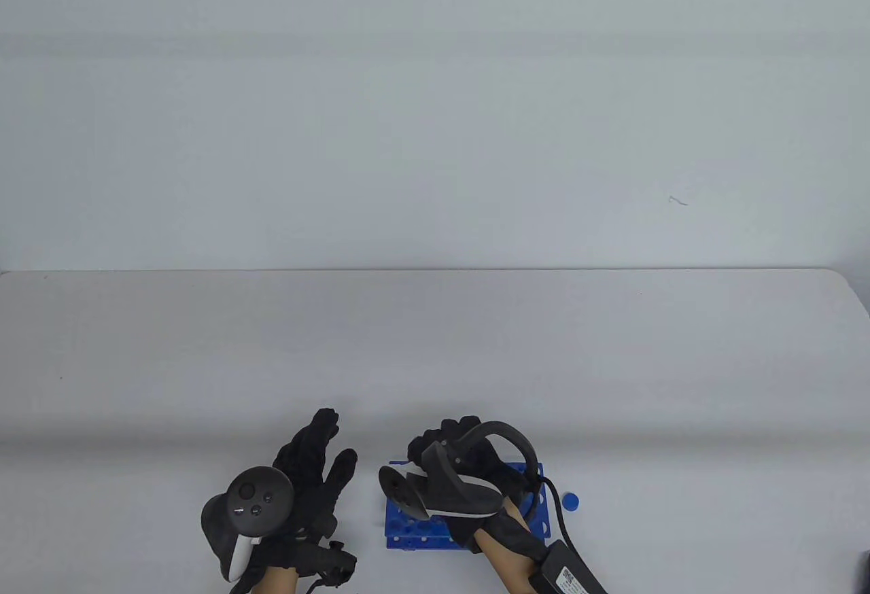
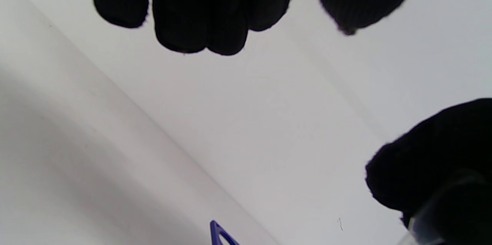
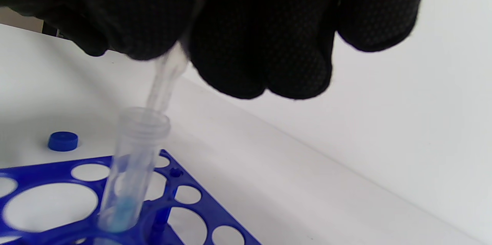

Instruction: Press a plastic transfer pipette bulb to move liquid between test tubes

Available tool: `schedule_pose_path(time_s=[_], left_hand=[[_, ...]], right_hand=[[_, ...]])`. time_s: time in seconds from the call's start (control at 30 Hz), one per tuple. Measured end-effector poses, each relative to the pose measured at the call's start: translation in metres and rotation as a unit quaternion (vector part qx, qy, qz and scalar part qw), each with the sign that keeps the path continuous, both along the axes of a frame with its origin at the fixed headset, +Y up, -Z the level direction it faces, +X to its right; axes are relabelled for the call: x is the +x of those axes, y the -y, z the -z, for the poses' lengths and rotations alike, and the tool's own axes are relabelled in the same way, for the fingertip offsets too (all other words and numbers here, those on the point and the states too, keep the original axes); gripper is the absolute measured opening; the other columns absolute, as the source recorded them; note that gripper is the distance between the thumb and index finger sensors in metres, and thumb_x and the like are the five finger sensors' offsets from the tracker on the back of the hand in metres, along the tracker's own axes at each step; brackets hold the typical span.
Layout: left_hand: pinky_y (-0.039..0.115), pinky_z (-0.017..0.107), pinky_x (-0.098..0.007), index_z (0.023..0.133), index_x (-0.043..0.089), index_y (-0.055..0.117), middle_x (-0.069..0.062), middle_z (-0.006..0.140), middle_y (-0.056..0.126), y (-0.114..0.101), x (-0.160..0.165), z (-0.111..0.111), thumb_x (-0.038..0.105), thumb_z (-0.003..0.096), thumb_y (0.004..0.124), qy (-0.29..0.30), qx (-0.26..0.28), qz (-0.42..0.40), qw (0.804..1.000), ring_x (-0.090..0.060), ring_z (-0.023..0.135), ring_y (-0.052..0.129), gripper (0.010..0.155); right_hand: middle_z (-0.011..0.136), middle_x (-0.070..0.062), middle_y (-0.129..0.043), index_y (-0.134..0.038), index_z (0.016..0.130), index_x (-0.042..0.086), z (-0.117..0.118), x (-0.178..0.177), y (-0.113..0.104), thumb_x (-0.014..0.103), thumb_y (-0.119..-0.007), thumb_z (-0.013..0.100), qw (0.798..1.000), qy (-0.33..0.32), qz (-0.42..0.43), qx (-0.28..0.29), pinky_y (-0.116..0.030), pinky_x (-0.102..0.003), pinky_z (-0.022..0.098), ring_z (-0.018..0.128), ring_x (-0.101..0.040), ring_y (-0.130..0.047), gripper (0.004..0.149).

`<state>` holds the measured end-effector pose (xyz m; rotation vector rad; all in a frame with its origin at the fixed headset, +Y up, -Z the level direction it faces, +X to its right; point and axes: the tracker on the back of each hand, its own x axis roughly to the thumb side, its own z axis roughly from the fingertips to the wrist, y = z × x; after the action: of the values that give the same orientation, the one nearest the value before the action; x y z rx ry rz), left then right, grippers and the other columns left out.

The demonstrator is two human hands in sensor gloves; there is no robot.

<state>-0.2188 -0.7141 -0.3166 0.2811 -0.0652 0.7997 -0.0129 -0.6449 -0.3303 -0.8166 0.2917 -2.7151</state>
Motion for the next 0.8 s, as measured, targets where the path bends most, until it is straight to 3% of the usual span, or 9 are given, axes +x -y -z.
schedule_pose_path(time_s=[0.8], left_hand=[[0.059, 0.078, -0.055, 0.114, 0.029, 0.046, -0.002, 0.116, 0.063, 0.0001, 0.0001, -0.0001, 0.062, 0.0483, 0.061, 0.000, 0.000, 0.001, 1.000, -0.028, 0.102, 0.067, 0.075]], right_hand=[[0.054, 0.005, -0.103, -0.088, 0.075, 0.022, -0.0005, 0.0012, -0.0021, 0.039, -0.085, 0.032, 1.000, -0.001, 0.006, -0.007, -0.078, -0.049, 0.052, 0.047, -0.017, -0.100, 0.046]])
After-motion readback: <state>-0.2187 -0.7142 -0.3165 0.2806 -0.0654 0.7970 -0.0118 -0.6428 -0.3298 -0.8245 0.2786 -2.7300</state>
